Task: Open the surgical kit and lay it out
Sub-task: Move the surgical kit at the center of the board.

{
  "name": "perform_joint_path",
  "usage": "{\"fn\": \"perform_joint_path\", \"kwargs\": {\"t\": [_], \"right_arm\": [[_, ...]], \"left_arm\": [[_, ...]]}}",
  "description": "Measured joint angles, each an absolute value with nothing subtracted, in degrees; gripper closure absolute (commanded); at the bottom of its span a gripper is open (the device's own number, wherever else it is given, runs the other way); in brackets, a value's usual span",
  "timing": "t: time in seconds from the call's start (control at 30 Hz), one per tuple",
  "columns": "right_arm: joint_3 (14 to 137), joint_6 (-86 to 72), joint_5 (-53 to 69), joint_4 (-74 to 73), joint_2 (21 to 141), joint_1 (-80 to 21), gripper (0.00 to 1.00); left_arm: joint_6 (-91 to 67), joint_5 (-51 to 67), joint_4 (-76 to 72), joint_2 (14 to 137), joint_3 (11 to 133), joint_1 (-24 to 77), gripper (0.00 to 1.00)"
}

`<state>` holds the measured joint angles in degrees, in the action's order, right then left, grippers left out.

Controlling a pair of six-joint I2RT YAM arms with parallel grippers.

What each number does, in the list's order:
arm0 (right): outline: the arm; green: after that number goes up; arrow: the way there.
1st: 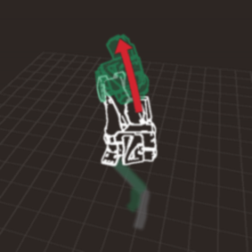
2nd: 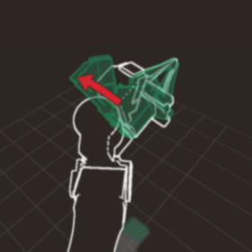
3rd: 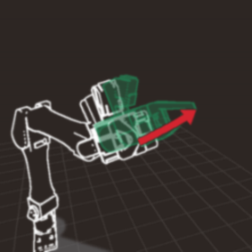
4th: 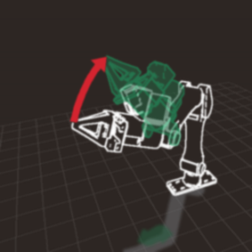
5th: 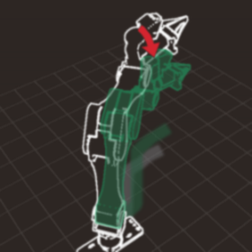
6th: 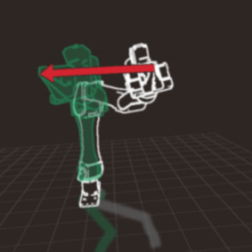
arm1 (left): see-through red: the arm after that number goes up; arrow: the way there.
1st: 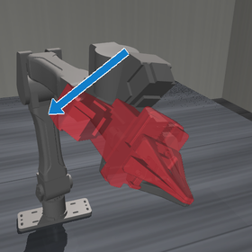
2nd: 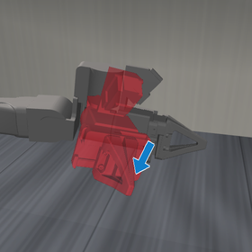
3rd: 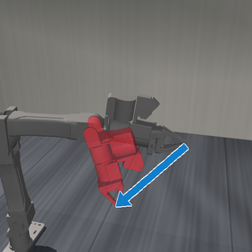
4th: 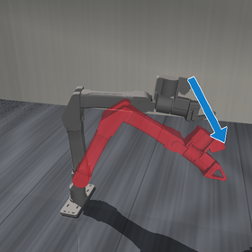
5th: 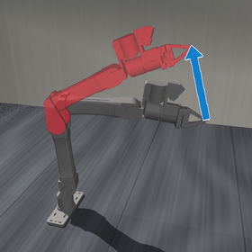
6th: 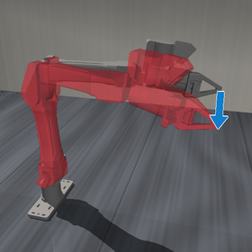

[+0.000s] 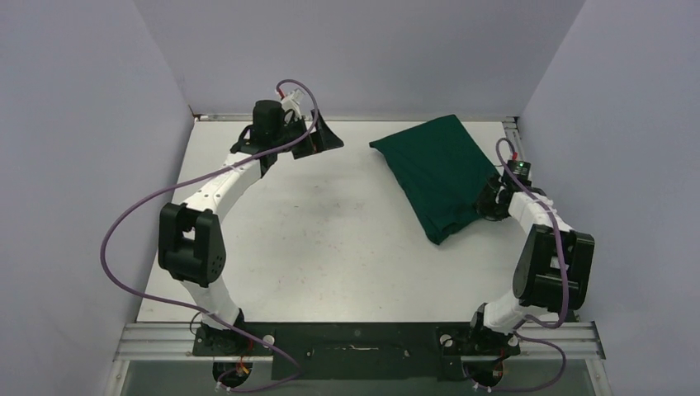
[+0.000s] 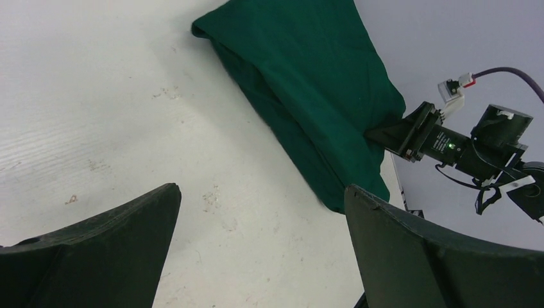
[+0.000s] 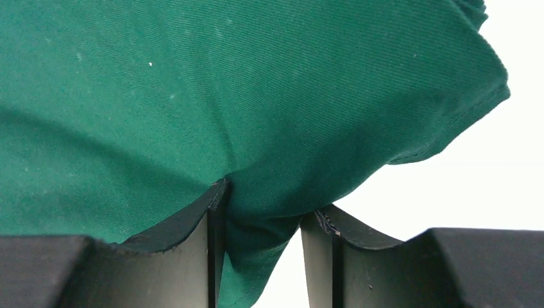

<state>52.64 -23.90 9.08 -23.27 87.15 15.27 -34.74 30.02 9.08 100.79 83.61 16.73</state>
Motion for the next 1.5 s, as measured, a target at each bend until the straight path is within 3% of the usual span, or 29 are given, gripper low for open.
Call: {"fn": "perform_joint_path", "kwargs": {"t": [0.37,0.67,0.73,0.8,0.9,1.0,1.13,1.33,1.4,1.5], "right_arm": [[60.77,-13.91,14.09,-15.42,97.34,2.46,0.76],[69.06,-4.38,14.50,-16.16,103.92,-3.31,0.76],[71.22,-2.37,14.72,-16.60,105.47,-4.56,0.74],[73.73,-0.64,14.87,-17.30,107.22,-5.72,0.61],[77.69,0.38,15.22,-18.02,110.13,-6.87,0.27],[78.48,-0.93,14.17,-17.69,110.72,-7.46,0.12],[78.54,-5.80,12.25,-18.26,109.89,-7.64,0.03],[78.39,-15.59,6.76,-21.21,102.94,-7.62,0.03],[76.97,-18.39,5.17,-21.34,99.48,-7.66,0.07],[72.88,-21.32,4.73,-21.23,94.70,-7.70,0.23]], "left_arm": [[-27.83,23.51,16.43,105.54,86.06,16.58,0.04],[-24.67,22.24,19.11,110.15,88.47,15.99,0.00],[-24.80,22.24,19.18,110.78,88.47,15.94,0.06],[-25.12,22.46,19.14,111.66,88.47,15.75,0.07],[-25.80,22.55,19.16,113.60,88.47,15.35,0.10],[-26.52,20.88,19.94,115.83,88.47,15.14,0.11],[-26.52,18.61,21.54,117.34,88.47,14.76,0.07],[-25.43,17.52,22.79,117.49,89.30,14.00,0.03],[-25.02,17.41,22.81,117.51,89.84,13.80,0.08],[-24.97,18.11,22.74,118.28,90.98,13.74,0.21]]}}
